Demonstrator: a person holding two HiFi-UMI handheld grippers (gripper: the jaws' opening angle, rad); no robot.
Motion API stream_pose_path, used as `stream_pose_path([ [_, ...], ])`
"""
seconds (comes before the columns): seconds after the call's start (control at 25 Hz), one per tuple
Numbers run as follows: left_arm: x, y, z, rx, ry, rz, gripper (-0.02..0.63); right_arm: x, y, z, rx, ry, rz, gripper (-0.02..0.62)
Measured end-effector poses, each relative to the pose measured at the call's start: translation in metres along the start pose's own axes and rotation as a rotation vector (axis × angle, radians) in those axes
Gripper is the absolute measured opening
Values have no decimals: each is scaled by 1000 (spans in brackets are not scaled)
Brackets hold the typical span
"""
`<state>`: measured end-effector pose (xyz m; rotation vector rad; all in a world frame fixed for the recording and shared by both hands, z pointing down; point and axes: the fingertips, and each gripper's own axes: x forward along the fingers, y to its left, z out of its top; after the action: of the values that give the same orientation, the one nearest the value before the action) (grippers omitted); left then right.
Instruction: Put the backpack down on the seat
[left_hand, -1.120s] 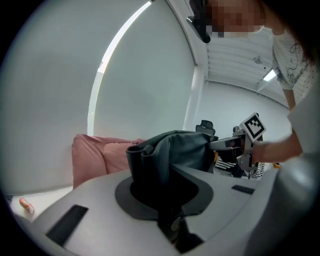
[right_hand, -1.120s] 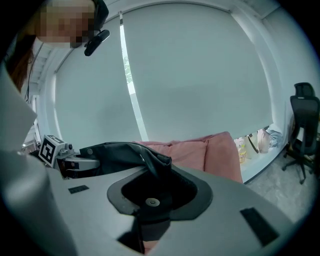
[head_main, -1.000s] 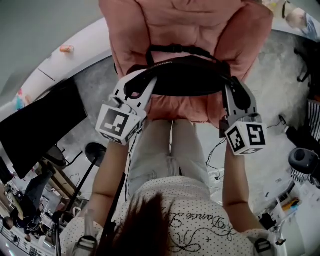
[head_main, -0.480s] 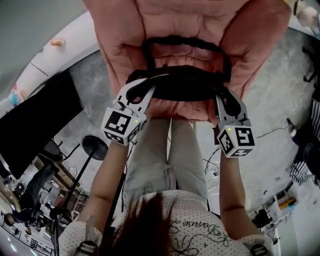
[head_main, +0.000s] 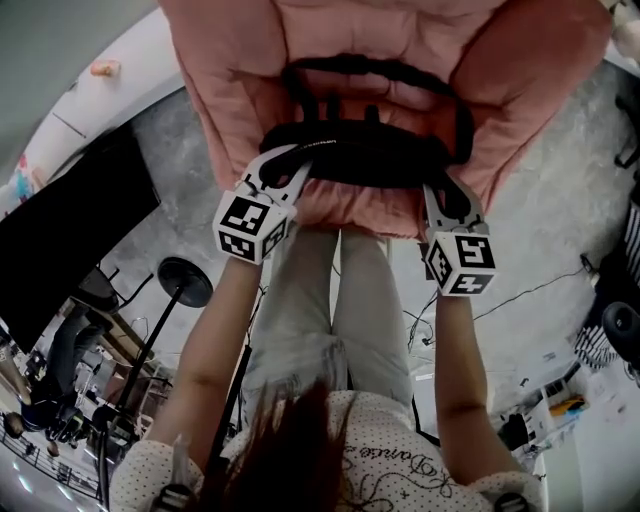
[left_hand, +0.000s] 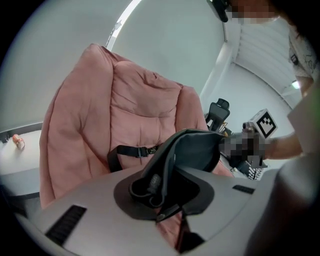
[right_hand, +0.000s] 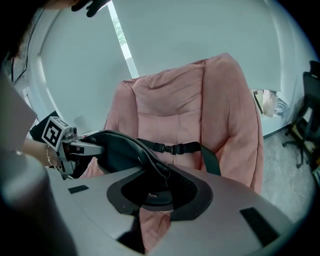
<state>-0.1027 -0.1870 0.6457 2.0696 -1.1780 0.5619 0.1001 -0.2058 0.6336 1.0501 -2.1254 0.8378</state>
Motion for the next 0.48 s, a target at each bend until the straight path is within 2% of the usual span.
stream_pose_path([
  [0.16, 9, 1, -8, 9, 17, 11, 64, 8, -6, -14, 19, 18, 0, 107],
  [0.32, 28, 11, -33, -10, 77, 9, 71, 33, -15, -41, 30, 78, -6, 109],
  [0.48, 47, 12, -70, -13, 162, -31, 72, 58, -26, -87, 55, 210, -3, 110],
])
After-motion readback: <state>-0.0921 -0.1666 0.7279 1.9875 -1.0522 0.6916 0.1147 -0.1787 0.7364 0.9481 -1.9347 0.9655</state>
